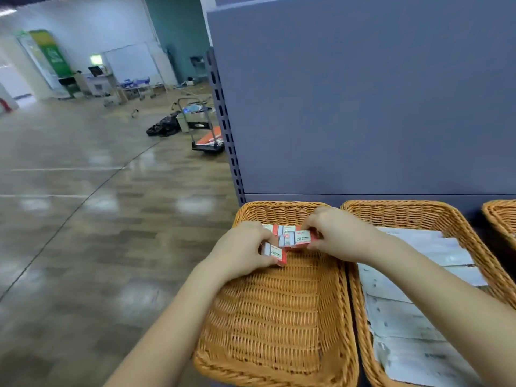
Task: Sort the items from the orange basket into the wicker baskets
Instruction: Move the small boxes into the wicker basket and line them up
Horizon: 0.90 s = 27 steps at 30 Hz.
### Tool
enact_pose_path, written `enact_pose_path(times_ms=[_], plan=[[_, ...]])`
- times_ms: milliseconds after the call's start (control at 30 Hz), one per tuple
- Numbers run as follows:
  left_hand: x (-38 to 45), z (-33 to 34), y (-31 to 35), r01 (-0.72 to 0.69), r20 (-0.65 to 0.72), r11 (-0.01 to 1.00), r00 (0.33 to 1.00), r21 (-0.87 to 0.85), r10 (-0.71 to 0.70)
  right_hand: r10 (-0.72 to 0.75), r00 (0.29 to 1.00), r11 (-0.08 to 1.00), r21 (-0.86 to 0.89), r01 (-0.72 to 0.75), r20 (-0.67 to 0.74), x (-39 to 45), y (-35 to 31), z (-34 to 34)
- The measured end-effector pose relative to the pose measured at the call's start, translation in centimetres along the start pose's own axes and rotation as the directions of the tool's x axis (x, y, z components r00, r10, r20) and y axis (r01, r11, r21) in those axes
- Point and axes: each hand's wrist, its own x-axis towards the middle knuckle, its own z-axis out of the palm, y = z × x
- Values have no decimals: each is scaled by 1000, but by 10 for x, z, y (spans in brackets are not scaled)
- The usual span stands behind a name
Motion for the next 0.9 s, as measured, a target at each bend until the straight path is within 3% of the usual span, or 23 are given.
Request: enact_pose_path(times_ms=[367, 900], plan=[[12, 15, -26, -195, -84, 963, 973, 186, 213, 162, 984, 986, -37, -160, 73, 11, -25, 19], [18, 16, -26, -183, -70, 940, 975, 289, 211, 212, 976, 977, 6, -213, 49, 17, -33, 36]])
